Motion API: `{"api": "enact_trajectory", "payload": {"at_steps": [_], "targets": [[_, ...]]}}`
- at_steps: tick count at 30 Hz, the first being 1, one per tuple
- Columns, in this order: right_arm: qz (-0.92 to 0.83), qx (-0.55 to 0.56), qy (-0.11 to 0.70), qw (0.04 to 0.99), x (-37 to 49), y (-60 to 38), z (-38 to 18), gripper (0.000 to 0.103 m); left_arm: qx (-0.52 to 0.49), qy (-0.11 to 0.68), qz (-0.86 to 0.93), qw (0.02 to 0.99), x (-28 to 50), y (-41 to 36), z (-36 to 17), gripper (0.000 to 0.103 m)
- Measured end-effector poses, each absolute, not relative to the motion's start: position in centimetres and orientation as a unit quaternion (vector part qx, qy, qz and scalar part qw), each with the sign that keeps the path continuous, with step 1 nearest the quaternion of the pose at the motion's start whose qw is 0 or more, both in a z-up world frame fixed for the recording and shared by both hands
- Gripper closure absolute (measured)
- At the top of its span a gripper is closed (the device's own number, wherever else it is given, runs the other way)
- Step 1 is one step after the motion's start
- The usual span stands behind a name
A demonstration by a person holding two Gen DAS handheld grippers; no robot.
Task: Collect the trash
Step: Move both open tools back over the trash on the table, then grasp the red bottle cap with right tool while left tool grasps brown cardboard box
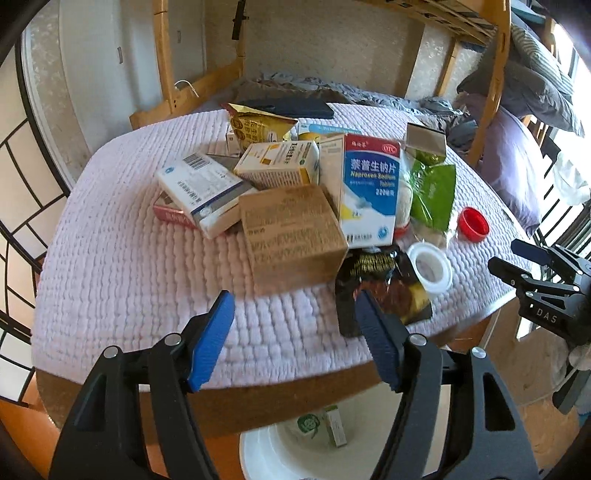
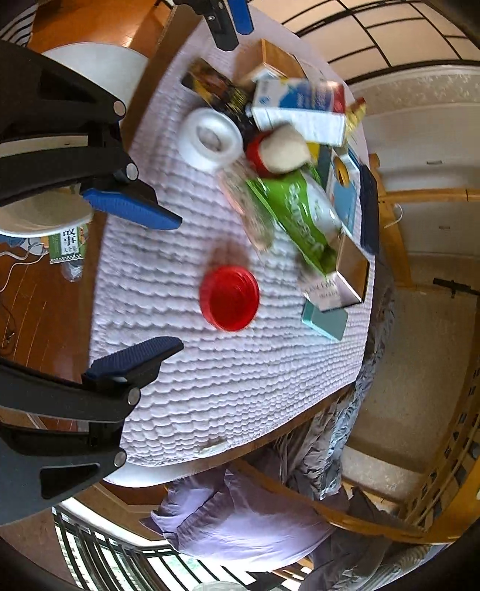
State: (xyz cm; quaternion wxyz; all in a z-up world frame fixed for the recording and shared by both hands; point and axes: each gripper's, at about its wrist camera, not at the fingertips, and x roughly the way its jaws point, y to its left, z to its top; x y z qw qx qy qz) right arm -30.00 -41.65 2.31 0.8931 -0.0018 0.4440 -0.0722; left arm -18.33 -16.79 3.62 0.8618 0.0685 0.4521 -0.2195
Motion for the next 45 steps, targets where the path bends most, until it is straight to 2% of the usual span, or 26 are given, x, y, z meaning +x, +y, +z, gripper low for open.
{"api": "enact_trajectory", "payload": {"at_steps": [2, 12, 30, 33, 37, 40, 45], "targets": [[-0.075, 0.004, 0.443, 0.894, -29.5, -42.1, 2.1, 0.038, 0.064, 0.451, -0.217, 0.863, -17.9, -17.1, 3.5, 0.029], [-0.087, 0.007, 0.445, 0.891, -26.8, -43.0, 1.1, 0.038, 0.055, 0.445, -0.207, 0.869, -16.3, -18.4, 3.0, 0.026], [-0.076, 0.007, 0.447, 0.891, -24.3, -43.7, 0.3, 0.038, 0.066, 0.426, -0.182, 0.883, -14.6, -16.2, 3.3, 0.026], [-0.075, 0.001, 0.445, 0.893, -24.2, -43.5, 0.3, 0.04, 0.069, 0.426, -0.187, 0.883, -14.4, -16.4, 3.1, 0.028], [-0.069, -0.005, 0.442, 0.895, -24.4, -43.2, 0.3, 0.05, 0.075, 0.434, -0.193, 0.877, -14.2, -17.0, 2.5, 0.042], [-0.065, -0.01, 0.442, 0.895, -24.5, -42.9, 0.3, 0.055, 0.077, 0.432, -0.196, 0.877, -14.3, -17.1, 2.4, 0.043], [-0.065, -0.008, 0.441, 0.895, -24.8, -42.7, 0.4, 0.055, 0.069, 0.435, -0.2, 0.875, -14.4, -16.7, 2.7, 0.043]]}}
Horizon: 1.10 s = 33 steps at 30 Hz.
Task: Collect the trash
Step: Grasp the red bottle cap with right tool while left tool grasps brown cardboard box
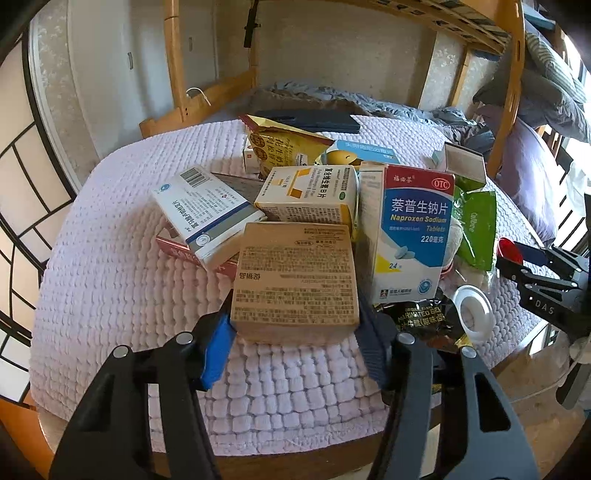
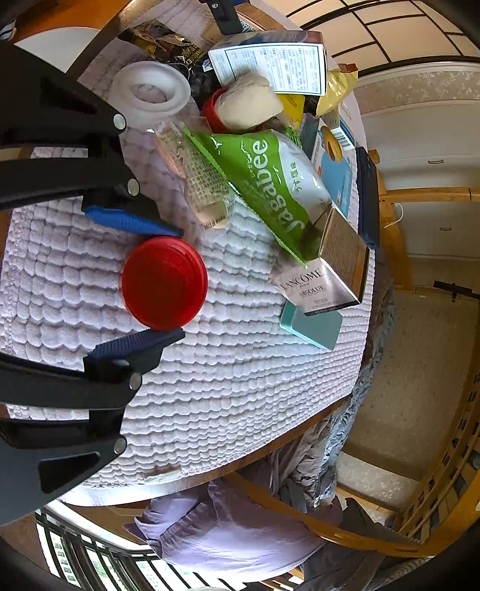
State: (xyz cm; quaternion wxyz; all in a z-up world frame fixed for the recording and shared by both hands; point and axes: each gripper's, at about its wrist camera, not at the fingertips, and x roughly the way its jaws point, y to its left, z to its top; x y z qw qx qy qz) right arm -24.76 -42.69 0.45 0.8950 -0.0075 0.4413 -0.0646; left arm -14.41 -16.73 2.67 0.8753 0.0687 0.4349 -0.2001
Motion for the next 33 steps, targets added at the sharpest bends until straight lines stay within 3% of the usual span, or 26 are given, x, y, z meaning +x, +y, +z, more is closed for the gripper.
{"api": "enact_trajectory", "payload": {"at_steps": [33], "targets": [[-0.047, 0.013, 0.446, 0.894, -27.5, -41.3, 1.4, 0.055, 0.072, 0.448, -0.198, 0.869, -15.8, -15.3, 2.9, 0.043]]}}
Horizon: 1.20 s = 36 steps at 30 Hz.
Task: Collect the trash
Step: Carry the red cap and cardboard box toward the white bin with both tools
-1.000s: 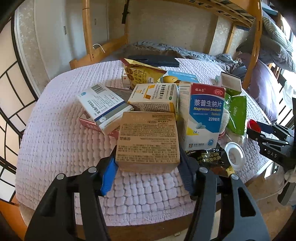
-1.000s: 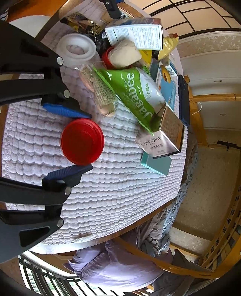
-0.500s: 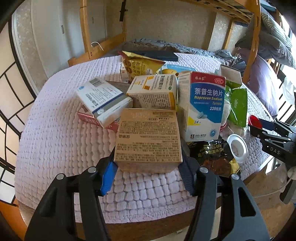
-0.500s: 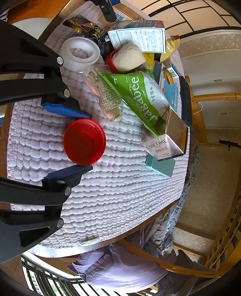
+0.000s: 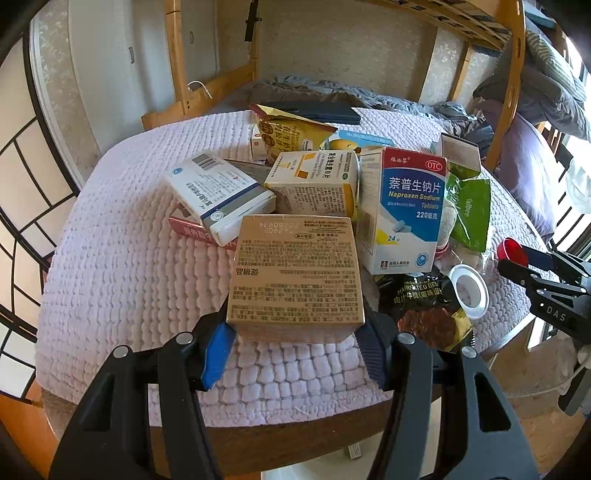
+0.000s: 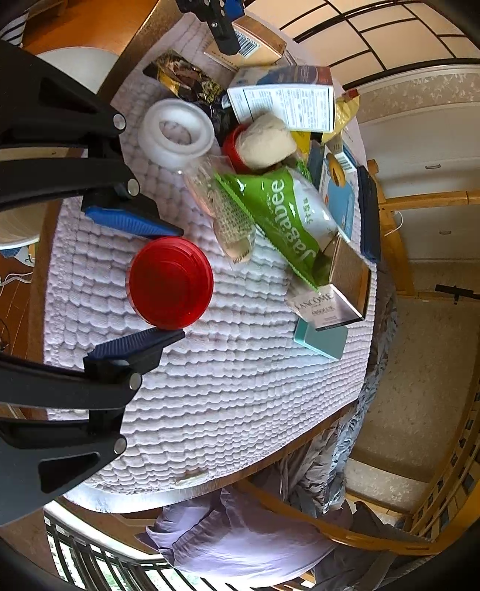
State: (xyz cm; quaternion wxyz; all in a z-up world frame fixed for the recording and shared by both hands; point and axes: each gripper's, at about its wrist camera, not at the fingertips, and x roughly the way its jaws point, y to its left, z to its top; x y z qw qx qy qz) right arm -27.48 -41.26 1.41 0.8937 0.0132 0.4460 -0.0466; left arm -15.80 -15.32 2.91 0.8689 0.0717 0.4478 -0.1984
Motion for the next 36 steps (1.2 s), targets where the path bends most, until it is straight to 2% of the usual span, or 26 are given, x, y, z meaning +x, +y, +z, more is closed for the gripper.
{"api": "enact_trajectory", "payload": {"at_steps": [36], "targets": [[0.002, 0.011, 0.439, 0.899, -32.1, -37.0, 3.7, 0.055, 0.07, 0.462, -0.198, 0.862, -21.0, -13.0, 3.4, 0.043]]}}
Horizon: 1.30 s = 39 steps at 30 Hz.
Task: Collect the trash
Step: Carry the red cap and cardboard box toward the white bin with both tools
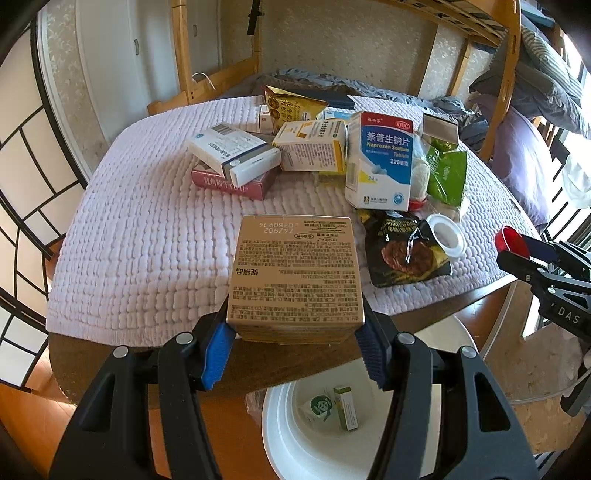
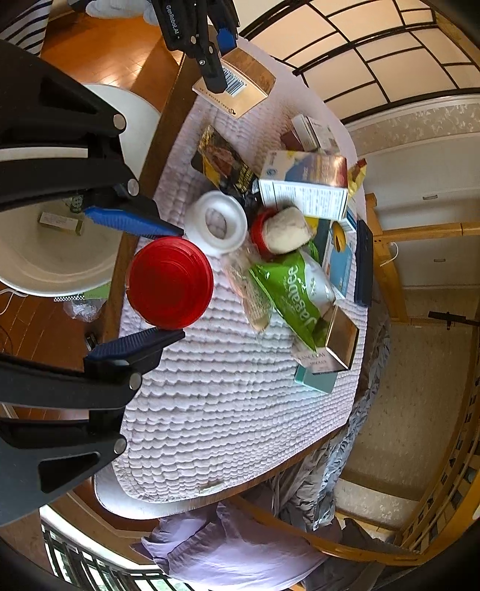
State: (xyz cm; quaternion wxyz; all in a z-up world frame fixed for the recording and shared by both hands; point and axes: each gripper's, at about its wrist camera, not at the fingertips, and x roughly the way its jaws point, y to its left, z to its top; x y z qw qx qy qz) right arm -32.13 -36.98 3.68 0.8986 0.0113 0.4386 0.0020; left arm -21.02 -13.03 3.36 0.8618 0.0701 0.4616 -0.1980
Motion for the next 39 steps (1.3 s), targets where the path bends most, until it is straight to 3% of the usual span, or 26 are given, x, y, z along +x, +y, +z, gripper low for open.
{"api": "enact_trajectory", "payload": {"at_steps": [39], "targets": [[0.056, 0.009, 0.461, 0.885, -36.0, -32.5, 3.0, 0.055, 0.087, 0.483, -0.252, 0.834, -25.9, -13.5, 2.7, 0.043]]}}
